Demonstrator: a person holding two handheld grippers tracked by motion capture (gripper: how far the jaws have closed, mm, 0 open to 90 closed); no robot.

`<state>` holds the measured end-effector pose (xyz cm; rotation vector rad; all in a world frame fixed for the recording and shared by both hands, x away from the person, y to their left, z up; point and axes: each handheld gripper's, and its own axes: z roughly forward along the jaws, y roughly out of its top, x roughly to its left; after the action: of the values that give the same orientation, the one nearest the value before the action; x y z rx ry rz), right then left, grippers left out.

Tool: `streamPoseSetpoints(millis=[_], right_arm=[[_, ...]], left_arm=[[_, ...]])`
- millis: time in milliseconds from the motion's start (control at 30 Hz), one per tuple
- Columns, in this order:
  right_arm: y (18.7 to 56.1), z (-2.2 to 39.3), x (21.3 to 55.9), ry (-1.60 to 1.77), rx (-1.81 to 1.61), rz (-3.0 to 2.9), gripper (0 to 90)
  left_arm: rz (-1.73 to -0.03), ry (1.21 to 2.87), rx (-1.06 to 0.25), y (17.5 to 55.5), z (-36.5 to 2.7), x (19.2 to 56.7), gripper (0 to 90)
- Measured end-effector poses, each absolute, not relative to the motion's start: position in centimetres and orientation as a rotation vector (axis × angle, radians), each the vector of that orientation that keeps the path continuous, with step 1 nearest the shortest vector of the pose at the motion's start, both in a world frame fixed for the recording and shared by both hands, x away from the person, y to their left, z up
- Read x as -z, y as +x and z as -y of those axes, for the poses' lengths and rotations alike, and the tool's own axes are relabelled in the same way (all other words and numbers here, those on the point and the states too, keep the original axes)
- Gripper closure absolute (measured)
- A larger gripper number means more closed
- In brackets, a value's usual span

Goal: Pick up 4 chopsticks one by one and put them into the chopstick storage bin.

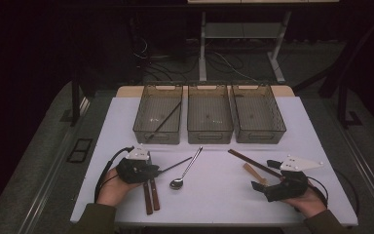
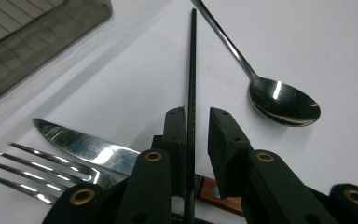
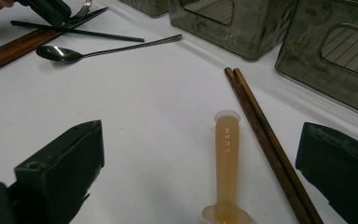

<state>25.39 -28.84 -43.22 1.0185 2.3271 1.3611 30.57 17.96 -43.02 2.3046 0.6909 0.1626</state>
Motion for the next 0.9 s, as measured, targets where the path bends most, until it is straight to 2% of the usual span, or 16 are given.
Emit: streamPoseSetpoints(millis=[467, 900], right_arm=[[25.39, 28.84, 43.21, 1.019, -1.361, -2.325, 1.4], [25.38, 28.81, 43.22, 1.019, -1.360, -2.325, 1.4]], left_arm=[[-0.677, 2.371, -0.157, 30.97, -17.50, 43.81, 77.9], [-0.697, 2.362, -0.156, 31.04, -17.51, 43.91, 83.5]])
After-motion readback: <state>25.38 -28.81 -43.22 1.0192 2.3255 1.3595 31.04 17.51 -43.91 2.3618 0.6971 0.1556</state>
